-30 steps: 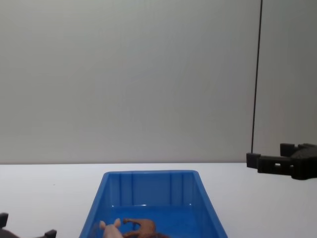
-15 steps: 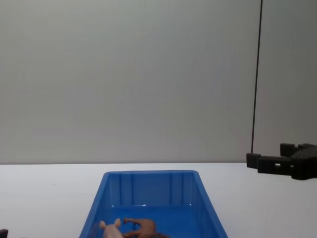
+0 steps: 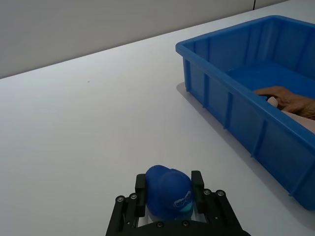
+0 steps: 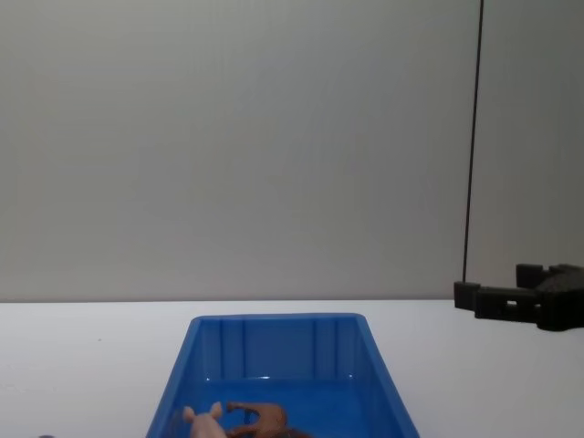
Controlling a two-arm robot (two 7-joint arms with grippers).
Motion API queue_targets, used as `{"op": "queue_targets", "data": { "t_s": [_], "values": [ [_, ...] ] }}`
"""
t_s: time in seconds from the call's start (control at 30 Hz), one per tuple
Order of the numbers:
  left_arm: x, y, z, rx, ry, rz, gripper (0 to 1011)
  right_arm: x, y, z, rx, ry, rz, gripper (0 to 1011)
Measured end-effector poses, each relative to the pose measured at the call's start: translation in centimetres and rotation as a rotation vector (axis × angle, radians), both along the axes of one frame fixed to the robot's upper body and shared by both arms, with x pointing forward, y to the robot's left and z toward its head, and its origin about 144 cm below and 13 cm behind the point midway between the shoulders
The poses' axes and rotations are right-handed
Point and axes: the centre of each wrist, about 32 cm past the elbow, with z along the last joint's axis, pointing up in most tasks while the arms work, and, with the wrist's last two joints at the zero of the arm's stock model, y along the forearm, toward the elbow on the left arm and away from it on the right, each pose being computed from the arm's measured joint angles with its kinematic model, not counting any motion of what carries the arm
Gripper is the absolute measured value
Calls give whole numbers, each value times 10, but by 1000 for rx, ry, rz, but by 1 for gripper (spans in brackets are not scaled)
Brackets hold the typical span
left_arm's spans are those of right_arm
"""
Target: Pick up the two dolls from the table and place them into the box.
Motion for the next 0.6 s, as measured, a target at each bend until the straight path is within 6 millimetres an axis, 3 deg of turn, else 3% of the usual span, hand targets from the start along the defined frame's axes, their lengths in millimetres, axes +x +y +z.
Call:
{"op": "queue_targets", "data": {
  "t_s": [0.3,0.6],
  "values": [
    [9,1,11,18,-38,-10,492,0,0,0,0,0,0,1001],
    [23,-3,37,51,-140,-40,431,0,0,0,0,0,0,1001]
  ]
}}
